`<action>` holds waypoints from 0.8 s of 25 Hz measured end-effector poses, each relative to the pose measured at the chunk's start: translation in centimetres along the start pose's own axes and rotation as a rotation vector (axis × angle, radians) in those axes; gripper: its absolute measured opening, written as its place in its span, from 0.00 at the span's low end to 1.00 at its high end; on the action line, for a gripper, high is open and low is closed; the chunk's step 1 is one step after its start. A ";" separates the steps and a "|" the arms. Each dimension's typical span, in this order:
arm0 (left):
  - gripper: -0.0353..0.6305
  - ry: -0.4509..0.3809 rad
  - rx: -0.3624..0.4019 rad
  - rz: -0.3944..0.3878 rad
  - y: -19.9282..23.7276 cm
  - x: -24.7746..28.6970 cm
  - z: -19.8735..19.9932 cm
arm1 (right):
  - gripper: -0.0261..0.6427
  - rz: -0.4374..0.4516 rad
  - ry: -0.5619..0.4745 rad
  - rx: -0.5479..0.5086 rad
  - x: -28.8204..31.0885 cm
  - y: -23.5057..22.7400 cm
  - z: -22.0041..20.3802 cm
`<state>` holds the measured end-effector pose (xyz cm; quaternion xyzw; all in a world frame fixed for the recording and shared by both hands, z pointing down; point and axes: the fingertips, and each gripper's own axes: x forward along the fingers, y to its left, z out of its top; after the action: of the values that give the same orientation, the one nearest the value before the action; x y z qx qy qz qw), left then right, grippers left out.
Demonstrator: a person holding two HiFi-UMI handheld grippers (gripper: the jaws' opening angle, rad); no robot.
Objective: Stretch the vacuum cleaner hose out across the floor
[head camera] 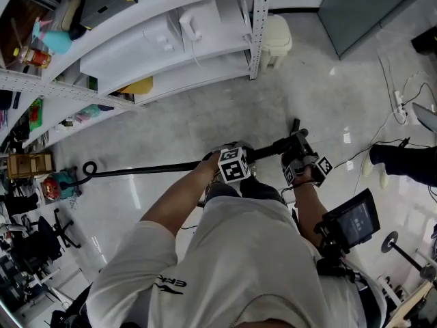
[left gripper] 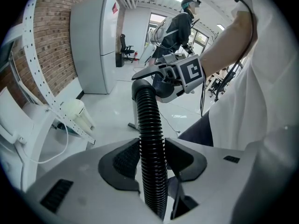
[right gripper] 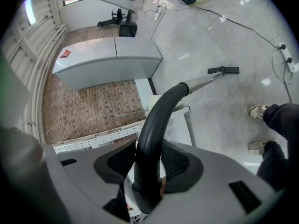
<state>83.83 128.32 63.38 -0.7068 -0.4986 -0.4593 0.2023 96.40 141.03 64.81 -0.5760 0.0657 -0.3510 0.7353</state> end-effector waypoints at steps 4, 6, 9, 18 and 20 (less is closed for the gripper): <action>0.31 -0.003 -0.004 -0.001 0.1 0.0 0.1 | 0.30 -0.004 0.001 -0.008 0.2 0.1 0.2; 0.31 -0.006 -0.004 -0.002 0.2 0.0 0.2 | 0.30 -0.002 0.002 -0.012 0.3 0.2 0.2; 0.31 -0.011 -0.005 -0.003 0.2 0.0 0.3 | 0.30 -0.007 0.004 -0.013 0.3 0.2 0.2; 0.31 -0.009 -0.006 -0.010 0.1 0.0 0.3 | 0.30 -0.007 0.013 -0.020 0.4 0.2 0.2; 0.31 -0.009 -0.004 -0.004 0.2 0.1 0.3 | 0.30 -0.013 0.012 -0.018 0.3 0.2 0.1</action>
<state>84.15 128.45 63.34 -0.7082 -0.5000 -0.4577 0.1975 96.81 140.96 64.78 -0.5809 0.0695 -0.3587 0.7274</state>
